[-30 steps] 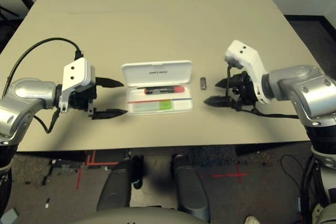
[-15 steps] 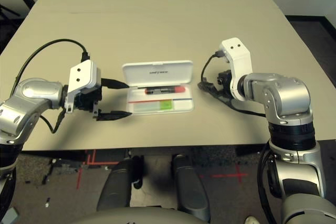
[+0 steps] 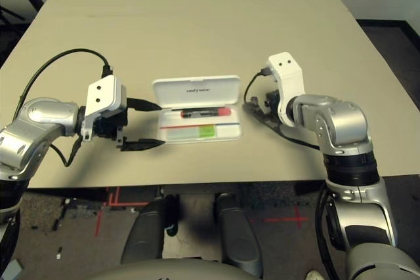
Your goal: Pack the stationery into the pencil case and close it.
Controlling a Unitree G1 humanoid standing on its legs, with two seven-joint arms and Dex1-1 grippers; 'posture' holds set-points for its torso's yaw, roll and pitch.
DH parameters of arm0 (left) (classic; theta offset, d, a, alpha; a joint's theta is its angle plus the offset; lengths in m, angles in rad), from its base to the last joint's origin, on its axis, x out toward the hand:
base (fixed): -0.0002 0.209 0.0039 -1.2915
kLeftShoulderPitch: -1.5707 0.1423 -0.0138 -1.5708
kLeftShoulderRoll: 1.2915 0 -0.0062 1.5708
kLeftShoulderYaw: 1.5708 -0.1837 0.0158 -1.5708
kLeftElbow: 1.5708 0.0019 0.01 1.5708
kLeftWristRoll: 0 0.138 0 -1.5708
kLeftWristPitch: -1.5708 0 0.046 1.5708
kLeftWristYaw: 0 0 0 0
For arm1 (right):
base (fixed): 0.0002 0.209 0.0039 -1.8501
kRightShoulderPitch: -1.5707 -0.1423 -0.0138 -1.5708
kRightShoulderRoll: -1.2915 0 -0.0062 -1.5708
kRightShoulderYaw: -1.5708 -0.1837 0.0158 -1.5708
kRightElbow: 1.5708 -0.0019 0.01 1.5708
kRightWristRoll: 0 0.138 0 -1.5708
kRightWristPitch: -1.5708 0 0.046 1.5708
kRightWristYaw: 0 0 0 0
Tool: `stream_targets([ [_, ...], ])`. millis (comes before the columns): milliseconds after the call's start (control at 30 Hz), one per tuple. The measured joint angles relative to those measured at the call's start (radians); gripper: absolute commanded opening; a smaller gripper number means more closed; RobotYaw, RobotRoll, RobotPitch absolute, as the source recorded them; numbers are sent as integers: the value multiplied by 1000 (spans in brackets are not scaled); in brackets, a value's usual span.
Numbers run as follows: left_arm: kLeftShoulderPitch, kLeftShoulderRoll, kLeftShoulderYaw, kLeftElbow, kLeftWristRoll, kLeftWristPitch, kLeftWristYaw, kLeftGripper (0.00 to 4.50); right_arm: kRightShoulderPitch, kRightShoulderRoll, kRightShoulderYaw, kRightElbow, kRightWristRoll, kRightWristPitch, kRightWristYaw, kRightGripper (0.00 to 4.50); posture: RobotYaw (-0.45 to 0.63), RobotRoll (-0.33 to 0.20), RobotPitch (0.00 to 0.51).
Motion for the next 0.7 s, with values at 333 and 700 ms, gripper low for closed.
stream_targets([
  [333,0,1,-20,0,2,-5,-1,4498,5,13,25,31,-24,-69,-3,4316,-11,0,198],
  [700,0,3,-27,1,9,-18,-6,4500,6,-6,22,72,-56,-123,0,545,-25,0,196],
])
